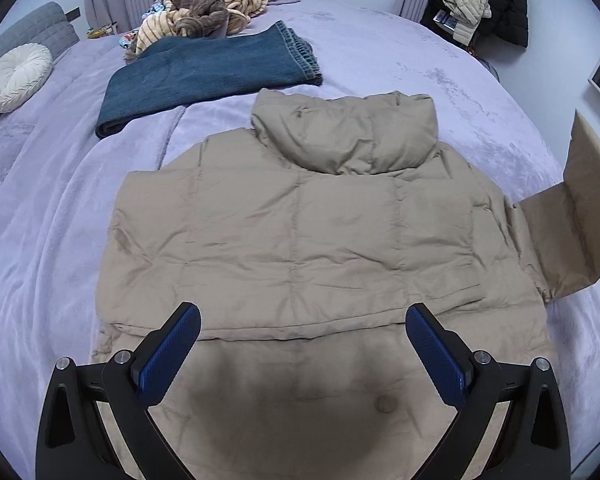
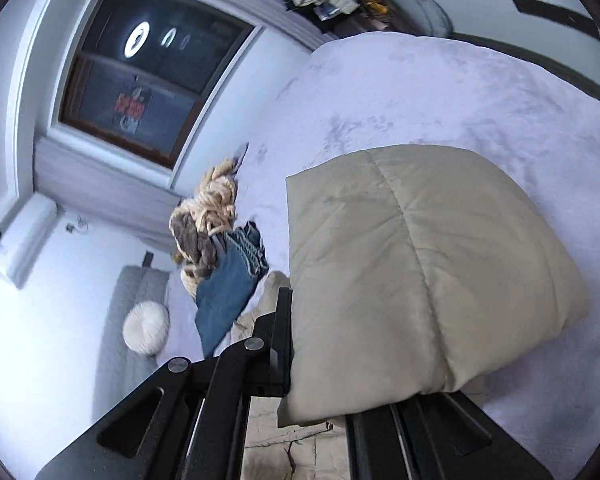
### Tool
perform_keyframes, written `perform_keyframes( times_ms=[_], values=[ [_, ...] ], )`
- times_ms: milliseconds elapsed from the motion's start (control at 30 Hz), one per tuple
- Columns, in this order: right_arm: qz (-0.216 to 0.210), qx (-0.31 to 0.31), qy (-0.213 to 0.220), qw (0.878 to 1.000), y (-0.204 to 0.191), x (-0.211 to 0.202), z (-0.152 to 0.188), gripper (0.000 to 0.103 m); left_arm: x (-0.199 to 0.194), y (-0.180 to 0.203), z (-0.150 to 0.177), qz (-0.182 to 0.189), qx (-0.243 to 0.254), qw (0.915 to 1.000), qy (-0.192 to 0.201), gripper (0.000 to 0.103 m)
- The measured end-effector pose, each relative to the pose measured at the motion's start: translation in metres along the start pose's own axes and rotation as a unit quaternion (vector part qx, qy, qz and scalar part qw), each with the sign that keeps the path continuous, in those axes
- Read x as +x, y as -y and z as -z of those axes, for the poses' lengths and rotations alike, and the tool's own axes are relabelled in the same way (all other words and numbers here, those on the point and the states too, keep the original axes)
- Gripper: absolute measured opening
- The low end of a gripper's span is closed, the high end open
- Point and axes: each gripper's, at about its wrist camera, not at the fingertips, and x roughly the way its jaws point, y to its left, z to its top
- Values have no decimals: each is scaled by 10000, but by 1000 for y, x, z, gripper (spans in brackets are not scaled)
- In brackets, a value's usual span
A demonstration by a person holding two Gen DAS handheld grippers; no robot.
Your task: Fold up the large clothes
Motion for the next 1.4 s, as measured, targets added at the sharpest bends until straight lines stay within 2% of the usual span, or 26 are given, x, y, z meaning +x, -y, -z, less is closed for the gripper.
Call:
perform_keyframes(
  times_ms=[133, 233, 333, 433, 500, 667, 700, 767, 800, 833, 967, 1067, 1100, 1133, 1200, 1300, 1400],
  values=[
    [388, -1258, -476, 9902, -75, 68, 53, 5, 5, -40, 3, -105, -104, 9999, 69, 103],
    [785, -2099, -918, 9702, -109, 121, 111, 5, 13, -61, 5, -161, -194, 9996, 96, 103],
    [1150, -2561, -1274, 9513, -115, 161, 161, 5, 23, -78, 7, -126, -327, 9993, 99, 103],
    [1435, -2635, -1496, 9421, -95, 179, 199, 5, 33, -85, 9, -80, -369, 9992, 118, 103],
    [1554, -2524, -1567, 9421, -83, 185, 209, 5, 38, -86, 10, -38, -343, 9993, 118, 103],
    [1708, -2097, -1714, 9474, -66, 188, 204, 8, 53, -77, 8, 90, -272, 9995, 105, 103],
    [1689, -1956, -1762, 9498, -65, 183, 201, 13, 55, -75, 6, 130, -287, 9994, 109, 103],
    [1455, -1574, -1767, 9606, -61, 166, 194, 38, 55, -73, 2, 234, -341, 9991, 134, 103],
    [1328, -1381, -1674, 9671, -58, 153, 192, 65, 55, -73, -1, 298, -377, 9987, 153, 103],
    [1231, -1211, -1521, 9732, -56, 141, 189, 77, 55, -74, -3, 380, -420, 9982, 178, 103],
    [994, -194, -993, 9899, -27, 103, 166, 77, 53, -84, -11, 702, -596, 9955, 239, 103],
    [856, 570, -688, 9923, -1, 98, 147, 75, 50, -96, -14, 959, -714, 9924, 290, 103],
    [830, 695, -586, 9924, 2, 98, 142, 59, 48, -101, -15, 1090, -755, 9907, 310, 103],
    [872, 690, -571, 9922, 1, 101, 138, 33, 47, -105, -15, 1193, -791, 9892, 325, 102],
    [879, 381, -544, 9939, -16, 108, 134, 11, 44, -117, -15, 1477, -926, 9841, 355, 102],
    [853, -730, -694, 9913, -67, 125, 142, 11, 42, -135, -15, 2084, -1245, 9696, 306, 102],
    [917, -1860, -1093, 9721, -117, 152, 174, 11, 42, -147, -16, 2473, -1472, 9573, 263, 102]
  ],
)
